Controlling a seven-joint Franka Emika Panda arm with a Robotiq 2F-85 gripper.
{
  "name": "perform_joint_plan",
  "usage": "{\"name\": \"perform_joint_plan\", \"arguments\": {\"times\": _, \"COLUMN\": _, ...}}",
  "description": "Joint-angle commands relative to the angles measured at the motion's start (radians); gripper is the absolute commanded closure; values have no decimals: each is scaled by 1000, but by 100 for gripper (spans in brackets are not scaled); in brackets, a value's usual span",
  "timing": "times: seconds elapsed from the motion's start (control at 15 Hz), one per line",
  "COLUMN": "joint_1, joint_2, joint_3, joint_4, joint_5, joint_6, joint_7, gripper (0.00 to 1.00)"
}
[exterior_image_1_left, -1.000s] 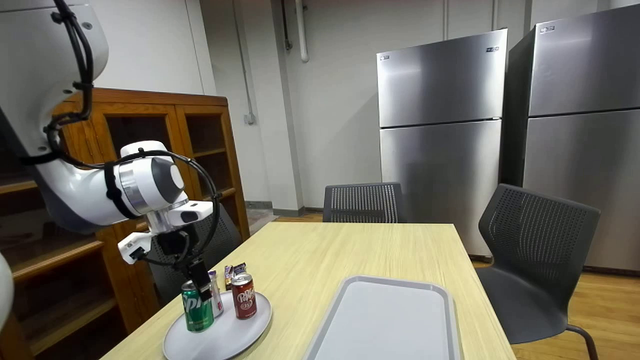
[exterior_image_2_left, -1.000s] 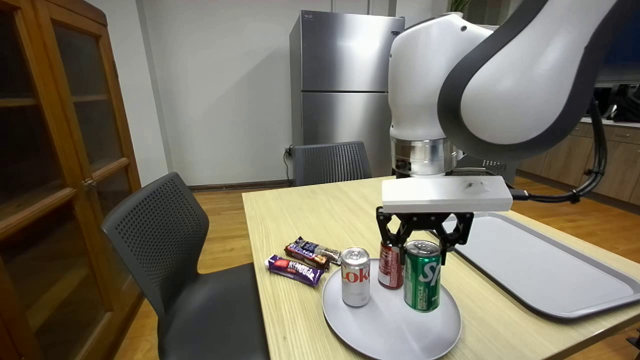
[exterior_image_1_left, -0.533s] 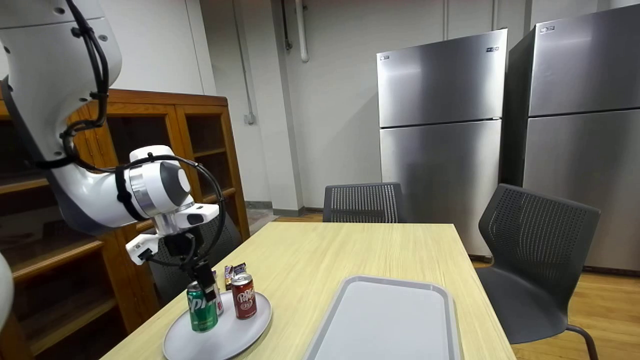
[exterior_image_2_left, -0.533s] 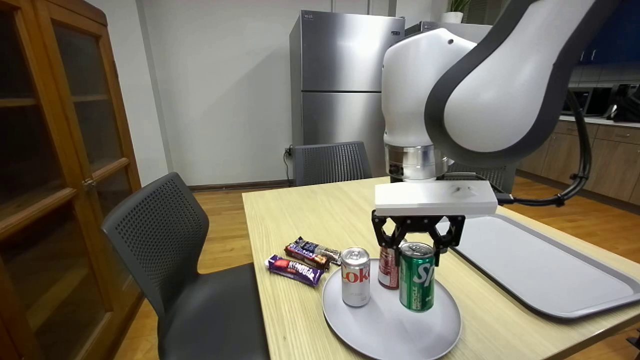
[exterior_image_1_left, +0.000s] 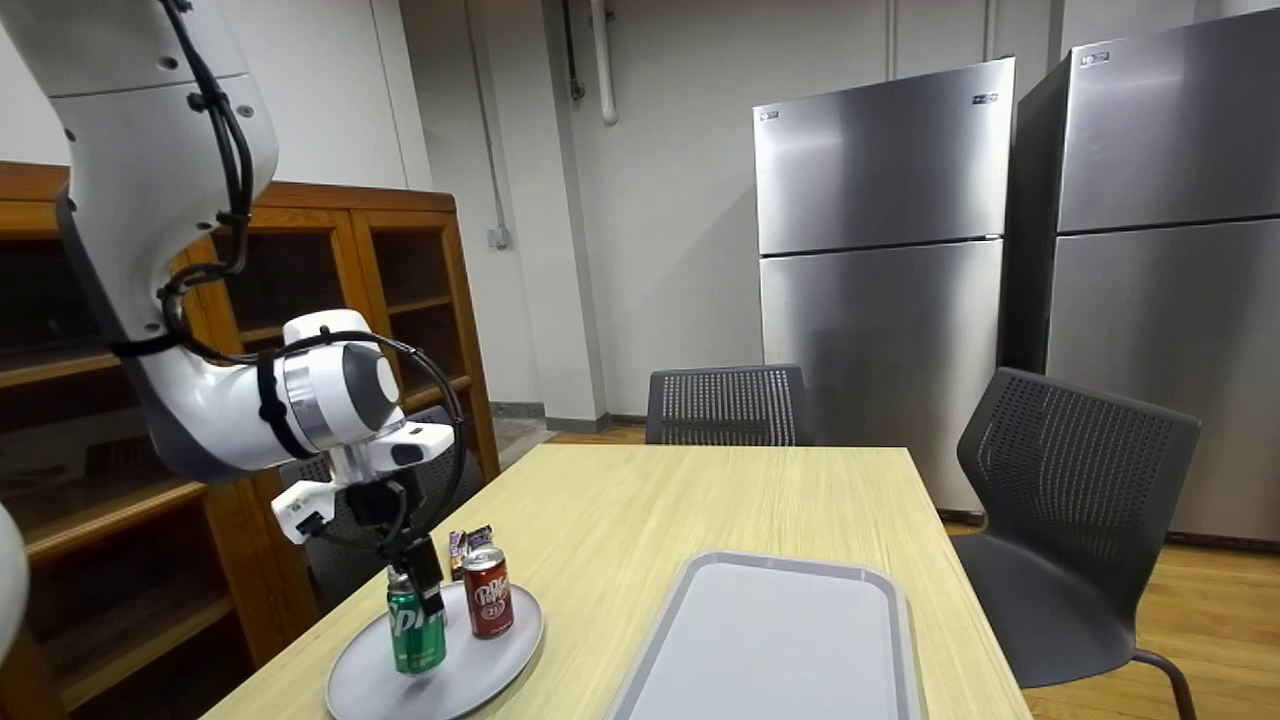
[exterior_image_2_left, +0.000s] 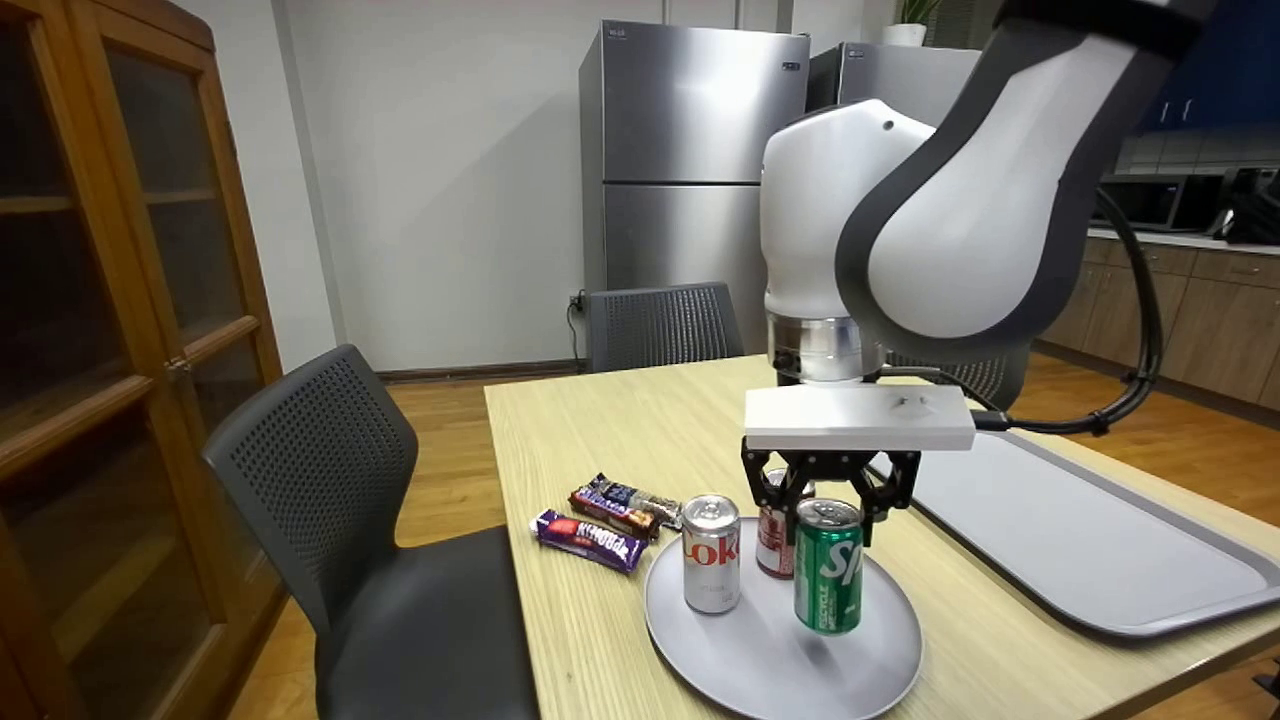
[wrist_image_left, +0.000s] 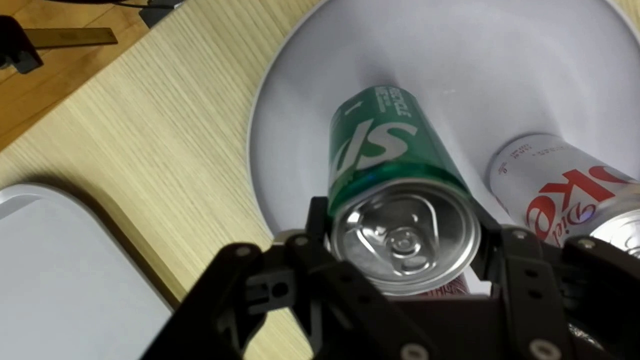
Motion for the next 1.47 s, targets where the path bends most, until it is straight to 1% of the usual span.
{"name": "perform_joint_plan", "arguments": {"times": 0.0, "joint_1": 23, "joint_2": 26, "joint_3": -25, "joint_4": 23, "joint_5": -2, "joint_6": 17, "joint_7": 14, "gripper": 62}}
{"name": "perform_joint_plan", "arguments": {"times": 0.53, "joint_1": 47, "joint_2": 48, "joint_3": -46, "joint_4": 30, "joint_5": 10, "joint_6": 30, "joint_7": -6, "gripper": 62}}
{"name": "perform_joint_plan", "arguments": {"times": 0.6, "joint_1": 50, "joint_2": 43, "joint_3": -48, "joint_4": 28, "joint_5": 9, "joint_6": 25, "joint_7": -7, "gripper": 12}}
{"name": "perform_joint_plan", "arguments": {"times": 0.67, "joint_1": 53, "joint_2": 36, "joint_3": -48, "joint_4": 25, "joint_5": 9, "joint_6": 21, "joint_7": -8, "gripper": 10}}
{"name": "perform_joint_plan", "arguments": {"times": 0.73, "joint_1": 56, "joint_2": 29, "joint_3": -50, "joint_4": 24, "joint_5": 6, "joint_6": 15, "joint_7": -6, "gripper": 4}}
{"name": "perform_joint_plan", "arguments": {"times": 0.87, "joint_1": 63, "joint_2": 8, "joint_3": -52, "joint_4": 21, "joint_5": -2, "joint_6": 0, "joint_7": -4, "gripper": 0}}
{"name": "perform_joint_plan", "arguments": {"times": 1.07, "joint_1": 64, "joint_2": -38, "joint_3": -55, "joint_4": 15, "joint_5": -16, "joint_6": -18, "joint_7": -8, "gripper": 0}}
{"name": "perform_joint_plan", "arguments": {"times": 1.33, "joint_1": 34, "joint_2": -105, "joint_3": -50, "joint_4": 13, "joint_5": -39, "joint_6": -40, "joint_7": -58, "gripper": 0}}
{"name": "perform_joint_plan", "arguments": {"times": 1.4, "joint_1": 20, "joint_2": -119, "joint_3": -45, "joint_4": 11, "joint_5": -36, "joint_6": -41, "joint_7": -90, "gripper": 0}}
